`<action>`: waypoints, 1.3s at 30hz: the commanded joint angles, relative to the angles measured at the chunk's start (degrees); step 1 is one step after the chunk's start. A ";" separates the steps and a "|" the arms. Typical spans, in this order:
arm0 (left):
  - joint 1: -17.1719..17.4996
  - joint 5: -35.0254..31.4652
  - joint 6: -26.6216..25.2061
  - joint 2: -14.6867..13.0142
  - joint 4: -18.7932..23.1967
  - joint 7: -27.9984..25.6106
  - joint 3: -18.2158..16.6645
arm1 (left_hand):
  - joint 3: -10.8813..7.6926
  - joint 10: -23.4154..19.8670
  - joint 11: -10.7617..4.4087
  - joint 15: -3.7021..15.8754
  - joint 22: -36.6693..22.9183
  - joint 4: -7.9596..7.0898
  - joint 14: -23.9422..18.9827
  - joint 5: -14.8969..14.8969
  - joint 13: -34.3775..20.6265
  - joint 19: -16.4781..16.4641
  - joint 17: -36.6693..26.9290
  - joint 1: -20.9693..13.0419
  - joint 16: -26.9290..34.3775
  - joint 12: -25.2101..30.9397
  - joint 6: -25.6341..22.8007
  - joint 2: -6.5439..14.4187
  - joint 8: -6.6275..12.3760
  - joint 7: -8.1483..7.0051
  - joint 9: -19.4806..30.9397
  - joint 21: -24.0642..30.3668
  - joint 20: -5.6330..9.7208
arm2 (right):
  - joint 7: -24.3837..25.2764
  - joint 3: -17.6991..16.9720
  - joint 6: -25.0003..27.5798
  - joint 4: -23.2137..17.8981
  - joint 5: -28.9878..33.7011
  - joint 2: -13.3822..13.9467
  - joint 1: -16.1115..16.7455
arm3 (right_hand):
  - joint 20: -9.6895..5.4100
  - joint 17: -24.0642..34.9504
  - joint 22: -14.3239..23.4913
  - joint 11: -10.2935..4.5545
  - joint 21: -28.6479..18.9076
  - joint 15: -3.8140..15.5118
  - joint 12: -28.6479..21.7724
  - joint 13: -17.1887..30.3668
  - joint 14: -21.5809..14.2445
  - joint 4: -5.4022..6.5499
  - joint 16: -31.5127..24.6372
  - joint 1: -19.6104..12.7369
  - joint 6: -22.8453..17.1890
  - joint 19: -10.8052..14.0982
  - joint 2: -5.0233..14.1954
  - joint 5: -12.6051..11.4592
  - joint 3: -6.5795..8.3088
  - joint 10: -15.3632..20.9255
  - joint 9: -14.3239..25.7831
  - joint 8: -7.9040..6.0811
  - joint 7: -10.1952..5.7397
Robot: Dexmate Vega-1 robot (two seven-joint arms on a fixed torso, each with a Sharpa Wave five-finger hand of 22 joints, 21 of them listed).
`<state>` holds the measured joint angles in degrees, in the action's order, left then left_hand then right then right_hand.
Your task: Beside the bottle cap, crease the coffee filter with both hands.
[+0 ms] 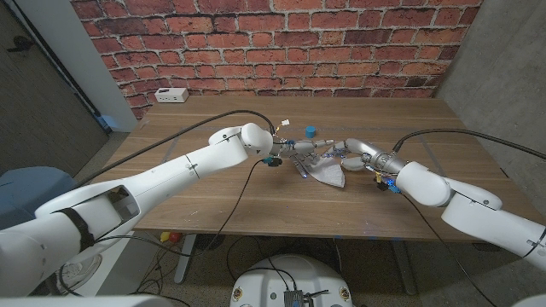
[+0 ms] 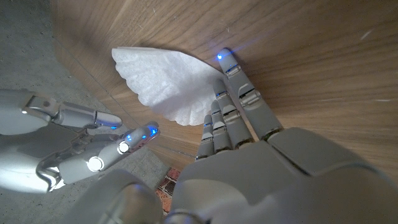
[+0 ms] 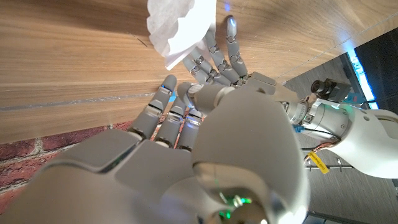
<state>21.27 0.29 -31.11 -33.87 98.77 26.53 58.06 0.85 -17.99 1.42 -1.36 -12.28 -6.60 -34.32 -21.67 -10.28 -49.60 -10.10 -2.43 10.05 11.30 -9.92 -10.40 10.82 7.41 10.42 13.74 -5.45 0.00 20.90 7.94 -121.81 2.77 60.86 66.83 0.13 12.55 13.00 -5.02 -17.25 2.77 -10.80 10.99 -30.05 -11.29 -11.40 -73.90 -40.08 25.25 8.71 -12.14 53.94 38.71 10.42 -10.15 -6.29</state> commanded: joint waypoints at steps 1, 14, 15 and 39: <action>-0.09 -0.01 -0.25 -0.02 -0.07 0.46 0.02 | 0.66 -0.14 0.43 -2.73 0.62 -0.23 2.72 -0.43 -0.14 3.72 -0.20 0.47 0.42 0.27 -0.25 -0.38 0.11 1.11 -0.03 0.11 -3.89 | -7.47 5.11 4.14 -0.38 -0.90 0.01 -5.67 | 0.20 0.48 0.54 -1.77 -0.50 5.95 0.06 0.09 1.37 0.02 0.35 -1.91 0.53 -1.61 0.28 -0.52 0.47 -0.75 0.16 -0.39 -1.50; -0.60 -0.37 0.03 0.01 -0.34 0.82 0.15 | 1.71 -0.27 0.40 -2.51 0.66 -0.33 2.44 -0.74 -0.13 3.56 -0.20 0.77 0.53 0.30 -0.39 -0.25 0.11 1.26 -0.04 0.12 -3.53 | -11.72 13.29 13.90 0.24 7.50 -1.36 -12.16 | 0.83 0.41 0.93 -0.42 -1.34 4.30 -0.29 -0.01 3.64 0.70 0.55 -1.77 1.47 -2.80 -0.76 -0.64 0.00 -1.04 0.13 -0.60 -0.97; -0.67 -0.42 0.05 -0.02 -0.32 0.91 0.18 | 1.75 -0.28 0.41 -2.52 0.66 -0.34 2.42 -0.76 -0.13 3.57 -0.20 0.78 0.54 0.30 -0.37 -0.24 0.11 1.25 -0.04 0.11 -3.52 | -11.87 13.61 14.20 0.51 7.77 -1.49 -12.43 | 0.89 0.40 0.94 0.06 -1.60 4.23 -0.40 -0.03 3.15 0.87 0.30 -1.45 1.21 -2.51 -0.96 -0.62 -0.13 -0.82 0.13 -0.73 -0.65; 12.01 -5.23 25.49 -6.39 7.15 -19.71 -12.07 | 7.65 -18.42 3.84 -2.85 -1.26 -1.51 -2.35 -3.29 -1.37 18.21 -1.25 -1.87 2.63 4.28 -27.10 8.72 6.63 -0.15 0.88 -1.81 -3.76 | -14.42 18.28 18.69 2.17 10.84 -3.28 -16.05 | 1.17 0.08 0.28 3.93 -4.35 4.06 -1.83 -0.15 -2.05 1.06 -0.98 2.08 -4.20 -0.59 -2.47 -1.08 0.32 5.15 0.01 -1.84 2.37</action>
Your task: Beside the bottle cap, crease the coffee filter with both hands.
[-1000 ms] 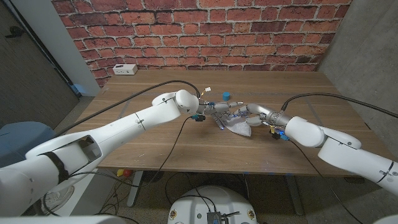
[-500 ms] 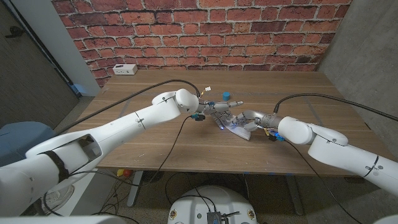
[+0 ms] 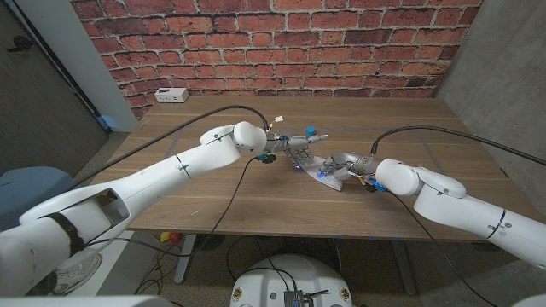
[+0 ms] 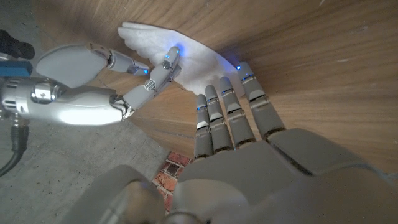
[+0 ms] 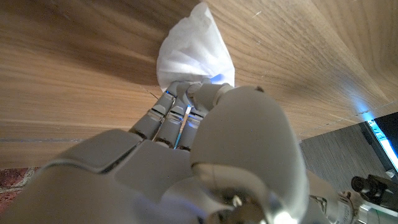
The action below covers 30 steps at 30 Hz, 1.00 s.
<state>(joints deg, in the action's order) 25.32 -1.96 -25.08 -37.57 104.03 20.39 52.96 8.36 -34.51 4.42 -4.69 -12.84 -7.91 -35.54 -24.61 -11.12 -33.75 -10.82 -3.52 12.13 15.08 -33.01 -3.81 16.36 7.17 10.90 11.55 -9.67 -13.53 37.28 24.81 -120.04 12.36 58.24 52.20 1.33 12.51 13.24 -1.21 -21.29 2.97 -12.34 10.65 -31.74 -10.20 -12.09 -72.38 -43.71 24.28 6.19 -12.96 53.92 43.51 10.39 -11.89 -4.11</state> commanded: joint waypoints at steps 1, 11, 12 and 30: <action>8.20 -3.16 21.55 -2.67 1.16 -13.73 -7.32 | 0.05 -2.44 1.05 0.94 -0.89 -0.21 -1.89 -0.26 -0.75 2.65 -0.76 -1.01 0.93 0.70 -5.04 2.84 1.42 0.14 0.56 0.60 0.50 | -0.80 1.89 1.79 0.38 1.21 -0.70 -1.41 | 0.01 0.11 0.04 0.14 -0.32 3.88 -0.28 0.19 -0.37 -0.04 -0.29 0.57 -0.57 0.38 0.06 -0.26 0.36 0.37 0.04 -0.08 0.17; 5.28 -4.96 32.72 -1.18 -6.61 -7.03 -7.64 | 0.41 -7.98 0.16 2.54 -1.55 -0.40 -4.06 0.22 -1.94 4.05 -1.60 -1.72 1.99 2.80 -14.03 6.32 4.28 1.38 1.18 1.66 3.65 | -0.17 2.28 1.77 0.27 1.80 -1.05 -1.60 | -0.02 0.08 -0.07 0.30 -0.68 4.24 0.04 0.18 -0.51 -0.11 -0.17 0.80 -0.37 0.50 0.09 -0.34 0.67 0.02 0.04 0.21 0.24; 4.88 -6.34 32.77 -1.14 -6.65 -6.66 -7.35 | 0.52 -8.60 0.43 2.82 -1.63 -0.43 -4.68 0.21 -2.07 4.23 -1.69 -1.75 2.26 3.04 -15.13 6.60 4.58 1.30 1.14 1.75 3.70 | -0.10 2.24 1.75 0.22 1.77 -1.04 -1.56 | -0.01 0.09 -0.07 0.30 -0.70 4.26 0.05 0.18 -0.55 -0.11 -0.18 0.81 -0.37 0.53 0.10 -0.35 0.68 0.01 0.04 0.22 0.23; -2.26 -10.17 25.11 4.72 -12.75 7.56 -3.04 | 5.76 -15.25 1.48 4.28 -4.99 -0.97 -17.44 -0.01 -7.99 -9.41 -6.83 0.06 10.06 7.45 -17.06 7.18 5.69 2.56 4.24 11.39 6.67 | 1.06 1.71 1.41 0.05 1.65 -0.67 -0.80 | -0.11 0.16 -0.26 0.06 -1.20 4.53 0.51 0.18 -0.69 -0.20 -0.04 1.17 0.13 0.38 0.16 -0.49 1.23 -0.54 0.04 0.64 0.27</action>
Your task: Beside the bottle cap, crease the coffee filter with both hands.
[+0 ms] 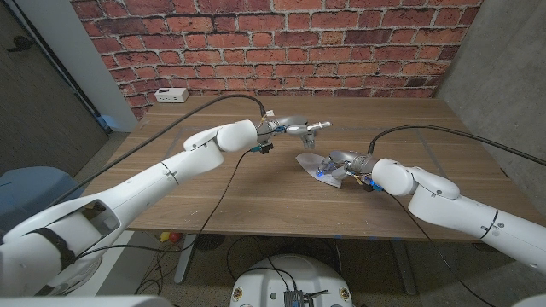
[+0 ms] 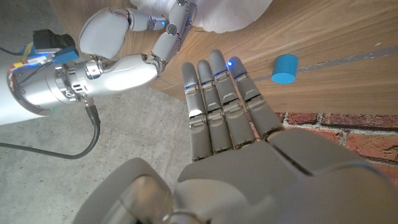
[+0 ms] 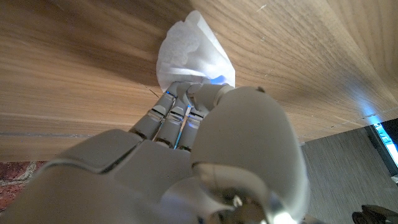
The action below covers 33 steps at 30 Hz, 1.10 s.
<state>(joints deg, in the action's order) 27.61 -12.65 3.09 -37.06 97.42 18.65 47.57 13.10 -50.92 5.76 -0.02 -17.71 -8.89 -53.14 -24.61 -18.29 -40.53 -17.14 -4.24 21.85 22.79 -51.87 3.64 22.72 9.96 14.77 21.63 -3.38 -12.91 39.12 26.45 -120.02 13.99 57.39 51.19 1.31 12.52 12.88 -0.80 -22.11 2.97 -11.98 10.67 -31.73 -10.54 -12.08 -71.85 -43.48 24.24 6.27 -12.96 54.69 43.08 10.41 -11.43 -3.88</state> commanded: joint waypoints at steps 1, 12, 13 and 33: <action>-5.01 1.06 -3.14 4.75 -7.20 9.90 2.57 | 1.33 1.66 0.00 -0.85 0.02 0.02 0.89 -0.07 -1.02 -3.11 -0.40 0.84 -0.03 -0.42 2.07 -0.41 -0.76 -0.08 0.44 1.49 0.53 | 0.48 -0.16 -0.28 0.06 0.00 0.19 0.23 | -0.10 0.15 0.08 -0.26 -0.41 4.48 0.14 0.16 -0.76 0.14 -0.05 0.66 -0.09 0.42 0.09 -0.50 0.50 -0.08 0.03 0.20 -0.01; -8.86 2.56 -5.63 8.18 -13.19 13.71 5.71 | 2.62 3.20 1.45 -2.02 0.69 0.01 1.81 -0.46 -1.78 -4.70 0.72 1.06 -1.07 -1.01 3.99 -0.68 -1.89 0.86 0.08 2.09 0.58 | 1.36 -0.98 -0.64 0.03 -0.63 0.75 1.14 | -0.16 0.17 0.00 -0.19 -0.63 4.60 0.19 0.17 -0.73 0.14 0.05 0.80 -0.09 0.24 0.22 -0.56 0.79 0.01 0.03 0.27 0.02; -9.05 2.69 -5.60 8.35 -13.56 13.89 5.93 | 2.68 3.32 1.48 -1.99 0.73 0.00 1.83 -0.49 -1.81 -4.71 0.79 1.07 -1.12 -1.06 4.04 -0.66 -1.94 0.79 0.03 2.10 0.59 | 1.48 -1.10 -0.72 0.03 -0.76 0.81 1.26 | -0.16 0.17 -0.01 -0.24 -0.66 4.60 0.20 0.17 -0.75 0.14 0.06 0.82 -0.05 0.24 0.23 -0.57 0.82 0.02 0.03 0.29 -0.04; -11.30 -3.51 -12.27 8.40 -12.35 14.66 10.89 | 5.49 9.54 2.88 -3.67 3.16 0.15 9.35 -1.69 -1.34 -2.44 4.20 1.16 -6.14 -5.05 11.18 -1.36 -6.74 1.28 -2.19 0.54 -1.12 | 2.15 -1.66 -2.29 0.43 -1.08 1.21 1.72 | -0.29 0.28 -0.15 -0.29 -1.12 4.57 0.36 0.17 -0.72 0.20 0.17 1.15 -0.03 0.00 0.47 -0.63 1.29 -0.09 0.04 0.39 -0.02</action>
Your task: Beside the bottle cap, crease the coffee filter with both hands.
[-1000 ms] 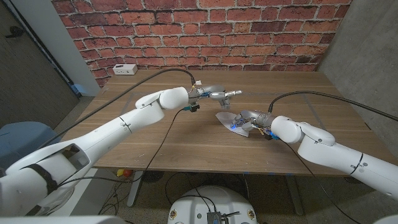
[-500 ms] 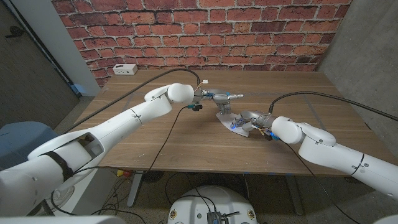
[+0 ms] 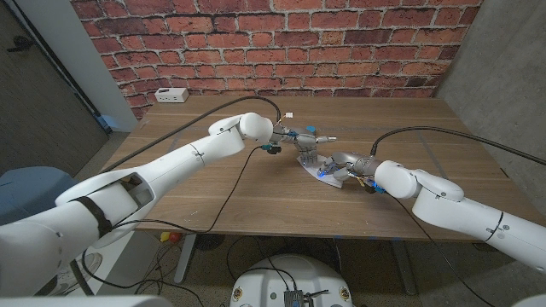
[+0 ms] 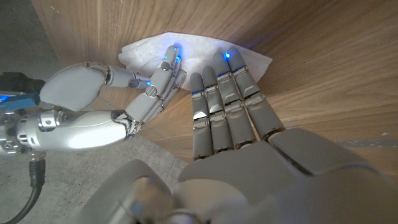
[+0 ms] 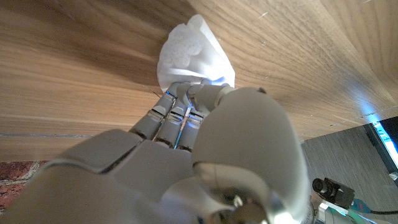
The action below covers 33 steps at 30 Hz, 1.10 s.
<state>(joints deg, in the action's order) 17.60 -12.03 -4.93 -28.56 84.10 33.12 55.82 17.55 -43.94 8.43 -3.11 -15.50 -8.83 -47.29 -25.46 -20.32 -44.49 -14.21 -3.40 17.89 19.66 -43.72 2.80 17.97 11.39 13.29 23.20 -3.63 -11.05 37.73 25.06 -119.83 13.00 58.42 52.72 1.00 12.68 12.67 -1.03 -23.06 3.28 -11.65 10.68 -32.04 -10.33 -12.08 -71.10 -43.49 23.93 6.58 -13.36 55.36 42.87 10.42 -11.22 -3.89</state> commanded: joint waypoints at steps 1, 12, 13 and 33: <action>-1.26 -4.47 -4.24 -0.14 1.02 -0.07 2.76 | 1.16 3.18 0.25 -0.61 1.22 0.12 3.67 -0.93 0.92 1.59 1.59 0.28 -2.46 -2.42 4.52 -0.55 -2.79 -0.16 -0.91 -1.17 -0.94 | 0.24 -0.25 -0.83 0.27 -0.07 0.13 0.13 | 0.00 0.12 0.07 -0.01 -0.20 4.25 0.04 0.17 -0.43 -0.01 0.16 0.42 0.02 0.31 0.17 -0.24 0.63 0.12 0.04 0.19 -0.10; -1.00 -10.26 -7.78 -1.82 4.82 -1.89 3.69 | 1.37 3.48 0.35 -0.91 1.90 0.15 4.51 -1.19 1.50 2.41 2.25 0.16 -3.32 -3.16 5.76 -0.55 -3.77 0.01 -1.36 -1.77 -1.41 | -0.05 -0.19 -0.32 0.40 0.01 0.00 0.02 | -0.11 0.17 0.01 -0.14 -0.43 4.29 0.07 0.17 -0.49 0.03 0.17 0.60 0.10 0.30 0.30 -0.26 0.80 0.16 0.04 0.25 -0.10; -0.91 -10.94 -8.39 -2.03 5.37 -2.01 3.75 | 1.39 3.38 0.35 -0.94 1.97 0.15 4.13 -1.21 1.56 2.39 2.31 0.16 -3.22 -3.18 5.50 -0.55 -3.71 0.04 -1.39 -1.79 -1.36 | -0.05 -0.15 -0.36 0.46 0.08 -0.02 -0.03 | -0.12 0.18 0.00 -0.14 -0.45 4.35 0.07 0.17 -0.50 0.04 0.17 0.62 0.09 0.25 0.32 -0.27 0.83 0.15 0.04 0.24 -0.10; -0.38 -14.86 -10.49 -1.90 6.50 -1.78 4.27 | 1.58 8.20 -4.17 0.86 3.33 0.48 7.31 -1.73 4.61 3.35 3.43 -0.66 -5.94 -7.39 11.35 -0.89 -7.06 -2.15 -2.41 -2.97 -1.39 | -0.28 -1.68 -0.51 -2.21 -0.64 1.51 1.50 | 2.44 5.17 -1.71 4.33 -5.38 1.24 -0.35 0.71 -7.16 3.99 -3.65 17.82 -4.37 5.20 -6.16 3.74 -8.48 5.59 0.12 0.94 2.91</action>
<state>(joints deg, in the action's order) 17.19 -24.60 -14.70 -30.69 90.38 31.43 59.55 18.70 -36.08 4.96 -2.22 -12.77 -8.46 -40.59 -26.79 -16.04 -41.62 -10.65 -3.49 12.24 12.84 -33.35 2.11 11.21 9.45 10.91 20.43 -5.02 -10.68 37.26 24.46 -120.45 13.85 59.05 53.23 3.00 16.41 10.87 3.25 -27.97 4.38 -12.42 11.10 -41.22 -7.35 -15.28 -56.86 -49.61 28.82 0.84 -10.77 50.77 49.73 10.42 -10.74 -1.15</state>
